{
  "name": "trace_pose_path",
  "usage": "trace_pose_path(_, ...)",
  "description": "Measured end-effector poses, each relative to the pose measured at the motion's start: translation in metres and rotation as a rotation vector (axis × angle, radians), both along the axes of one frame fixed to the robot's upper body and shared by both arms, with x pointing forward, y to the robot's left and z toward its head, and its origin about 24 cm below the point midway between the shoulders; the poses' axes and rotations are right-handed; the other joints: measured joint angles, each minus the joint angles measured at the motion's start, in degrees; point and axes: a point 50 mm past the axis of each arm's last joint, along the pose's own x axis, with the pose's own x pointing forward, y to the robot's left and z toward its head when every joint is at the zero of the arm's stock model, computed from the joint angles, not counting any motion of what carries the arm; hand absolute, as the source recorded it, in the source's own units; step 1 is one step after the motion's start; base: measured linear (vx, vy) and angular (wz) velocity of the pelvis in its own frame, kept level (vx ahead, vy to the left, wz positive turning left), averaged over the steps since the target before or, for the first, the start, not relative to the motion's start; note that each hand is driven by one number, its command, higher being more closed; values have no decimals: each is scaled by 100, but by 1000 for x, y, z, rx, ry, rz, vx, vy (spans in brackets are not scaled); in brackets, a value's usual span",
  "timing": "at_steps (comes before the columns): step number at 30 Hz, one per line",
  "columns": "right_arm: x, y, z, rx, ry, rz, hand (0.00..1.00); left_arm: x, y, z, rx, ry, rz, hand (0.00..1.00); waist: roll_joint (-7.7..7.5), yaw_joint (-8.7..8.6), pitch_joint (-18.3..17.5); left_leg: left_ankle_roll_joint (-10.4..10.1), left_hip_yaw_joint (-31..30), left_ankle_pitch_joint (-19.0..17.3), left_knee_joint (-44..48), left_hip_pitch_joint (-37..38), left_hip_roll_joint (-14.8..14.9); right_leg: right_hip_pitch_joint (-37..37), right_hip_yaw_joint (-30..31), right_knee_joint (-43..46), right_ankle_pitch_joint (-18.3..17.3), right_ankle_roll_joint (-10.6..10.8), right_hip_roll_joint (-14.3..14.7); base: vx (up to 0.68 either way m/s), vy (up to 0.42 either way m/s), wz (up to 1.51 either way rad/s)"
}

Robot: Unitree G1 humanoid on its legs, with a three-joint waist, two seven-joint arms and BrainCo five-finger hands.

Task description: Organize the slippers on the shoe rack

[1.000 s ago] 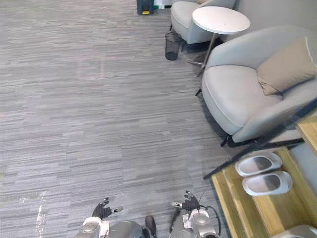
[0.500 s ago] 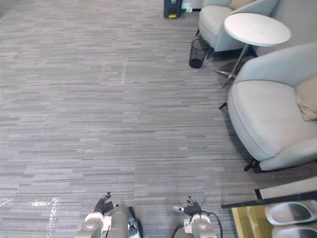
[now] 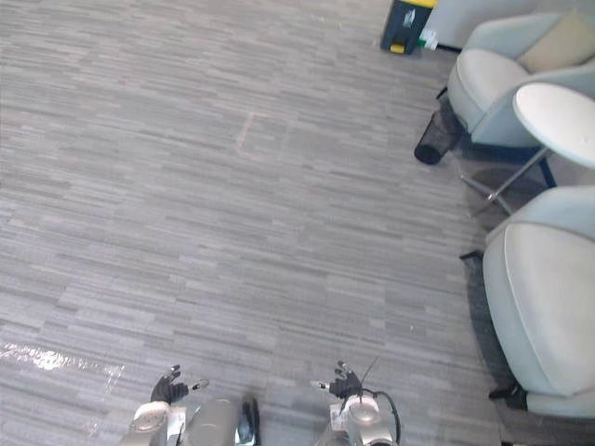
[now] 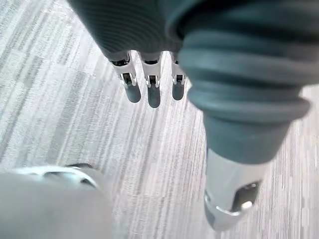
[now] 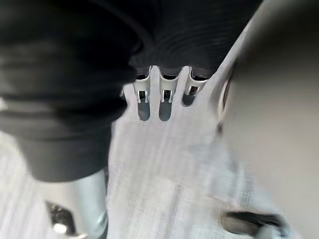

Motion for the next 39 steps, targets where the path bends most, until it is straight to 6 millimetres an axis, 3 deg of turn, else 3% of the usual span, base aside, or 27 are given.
trace_pose_path(3, -1, -1, -1, -2, 4, -2, 0, 5, -9, 0, -19, -11, -15, 0, -17, -46, 15, -220, -457, -229, -81, 270, -34, -142, 506, -1601, 739, 20, 450, 552, -103, 96)
trace_pose_path(4, -2, -3, -1, -4, 6, -6, 0, 2, -12, -1, -26, -1, -16, 0, 8, -95, 11, -313, -769, -365, -185, 518, -14, -97, 862, -1424, 1212, -187, 599, 628, -186, 117)
trace_pose_path(5, -2, -4, -1, -6, 7, -10, 0, 1, -13, -2, -29, 0, -15, 0, 23, -99, -6, -363, -869, -402, -237, 623, 25, -125, 958, -1182, 1252, -318, 643, 532, -169, 102)
trace_pose_path(7, 1, -12, 1, -20, -5, -23, 0, 1, -23, -4, -57, 3, -12, 0, 281, -86, -39, -537, -1067, -329, 605, 391, 279, -80, 546, -425, 396, -450, 604, 713, -226, 69)
trace_pose_path(8, 1, -14, 2, -25, -5, -24, 0, 1, -23, -4, -58, 4, -11, 0, 302, -87, -41, -584, -1050, -300, 783, 325, 306, -51, 520, -413, 342, -452, 608, 742, -234, 52)
trace_pose_path(9, 1, -16, 2, -31, -8, -24, 0, 0, -25, -4, -66, 5, -1, 0, 414, -99, -14, -767, -923, -16, 1756, -21, 488, 202, 400, -463, 164, -480, 671, 470, -120, 26)
trace_pose_path(10, -3, -15, 0, -31, 11, -21, 0, 0, -24, -4, -72, 2, 21, 0, 522, -63, 28, -756, -673, 864, 3239, -575, 898, 798, 302, -787, 40, -540, 788, 581, -140, 24)
trace_pose_path(11, -5, -15, -1, -31, 16, -22, 0, 0, -24, -4, -71, 2, 24, 0, 537, -50, 26, -743, -555, 883, 3599, -696, 1032, 971, 289, -893, 27, -554, 829, 677, -110, 13)
trace_pose_path(12, -7, -11, -2, -21, 23, -27, 0, 3, -19, -1, -63, -18, 38, 0, 494, -3, 59, -494, -44, 664, 4456, -1097, 1381, 1617, 291, -1313, 14, -575, 862, 545, -67, 6)
trace_pose_path(13, -7, -10, -2, -18, 23, -30, 0, 5, -17, 0, -59, -26, 36, 0, 462, 10, 78, -452, 57, 608, 4552, -1192, 1420, 1777, 299, -1424, 14, -575, 843, 533, -48, 5)
trace_pose_path(17, 1, -2, 0, 13, 1, -59, 0, 22, -10, 13, -33, -119, 28, 0, 223, 144, 173, -367, 322, 300, 3589, -2403, 1175, 2701, 323, -2259, -77, -383, 526, 484, 124, 1)
trace_pose_path(18, 6, -1, 2, 15, -11, -57, 0, 27, -9, 16, -35, -141, 34, 0, 210, 201, 204, -382, 275, 370, 2608, -2628, 1014, 2837, 319, -2296, -170, -229, 387, 634, 360, -17)
trace_pose_path(19, 8, -2, 4, 11, -17, -57, 0, 29, -10, 17, -48, -151, 46, 0, 237, 272, 199, -268, 79, 1323, 1206, -2594, 789, 3036, 370, -2294, -357, 97, 269, 657, 367, -14)
trace_pose_path(21, 18, 12, 8, 34, -43, -18, 0, 37, -3, 21, -28, -168, 53, 0, -101, 327, 262, -174, 302, 1133, 1145, -2385, 537, 3046, 532, -2448, -334, 125, 78, 453, 203, -9)
trace_pose_path(22, 23, 15, 11, 38, -60, -9, 0, 35, -1, 20, -32, -161, 67, 0, -91, 362, 257, -156, 171, 1019, 1284, -2398, 548, 3021, 620, -2427, -177, 121, 210, 413, 142, -14)
trace_pose_path(23, 25, 16, 12, 40, -73, -8, 0, 34, 2, 20, -28, -161, 76, 0, -110, 404, 248, -83, 175, 871, 1539, -2371, 561, 2989, 650, -2186, 92, 113, 263, 417, 164, -33)
trace_pose_path(25, 27, 16, 13, 39, -83, -5, 0, 29, 1, 17, -23, -137, 68, 0, -95, 421, 240, -36, 288, 354, 1616, -1908, 537, 2700, 967, -936, 149, 310, 7, 484, 231, -44)
trace_pose_path(26, 26, 18, 13, 45, -82, -3, 0, 23, 5, 13, -10, -104, 56, 0, -161, 369, 231, -22, 430, 18, 1516, -1565, 411, 2100, 1178, 682, 219, 503, -276, 440, 227, -29)
trace_pose_path(27, 24, 18, 11, 46, -73, -3, 0, 23, 6, 13, -3, -97, 44, 0, -187, 343, 216, 0, 463, -61, 1503, -1476, 376, 1840, 1193, 1245, 221, 510, -353, 507, 221, -18)
trace_pose_path(28, 18, 16, 8, 43, -54, -8, 0, 22, 5, 12, 0, -84, 29, 0, -186, 319, 222, 41, 488, -243, 1449, -1221, 291, 1364, 1049, 2345, 170, 394, -511, 321, 96, -7)
trace_pose_path(30, 10, 14, 4, 44, -29, -14, 0, 16, 3, 8, -2, -57, 22, 0, -146, 246, 247, 60, 489, -489, 1184, -648, 200, 949, 582, 3106, -80, -24, -646, 437, 79, -16)
trace_pose_path(33, 10, 11, 7, 43, -49, -15, 0, 6, 0, 3, -3, -24, 4, 0, -30, -7, 256, -83, 543, -504, 481, 265, 191, 194, -471, 2402, -556, -358, -667, 468, 3, -4)
trace_pose_path(35, 13, 6, 8, 15, -64, 2, 0, 8, -6, 3, -16, -24, -5, 0, -29, -60, 263, -118, 553, -485, 112, 706, 259, -249, -1128, 1031, -422, -524, -493, 568, -81, 18)
trace_pose_path(36, 16, 4, 10, 1, -72, 11, 0, 10, -9, 3, -21, -25, -15, 0, -10, -64, 271, -185, 559, -482, -57, 935, 338, -398, -1346, 95, -56, -553, -275, 599, -116, 35)
trace_pose_path(37, 12, 3, 8, 1, -59, 7, 0, 8, -11, 2, -13, -19, -38, 0, -52, -67, 259, -369, 522, -489, -351, 1270, 316, -411, -1460, -1157, 639, -511, 16, 804, -161, 55)
trace_pose_path(38, 9, 0, 7, -6, -47, 4, 0, 5, -13, 0, -12, -3, -53, 0, 1, -122, 212, -611, 348, -550, -538, 1638, 373, -376, -1215, -1168, 1598, -1293, 204, 856, -164, 35)
trace_pose_path(39, 12, -2, 8, -10, -54, 4, 0, 3, -17, -2, -23, 7, -54, 0, 69, -110, 182, -627, 319, -552, -537, 1701, 470, -422, -1183, -896, 1411, -1342, 257, 743, -134, 5)
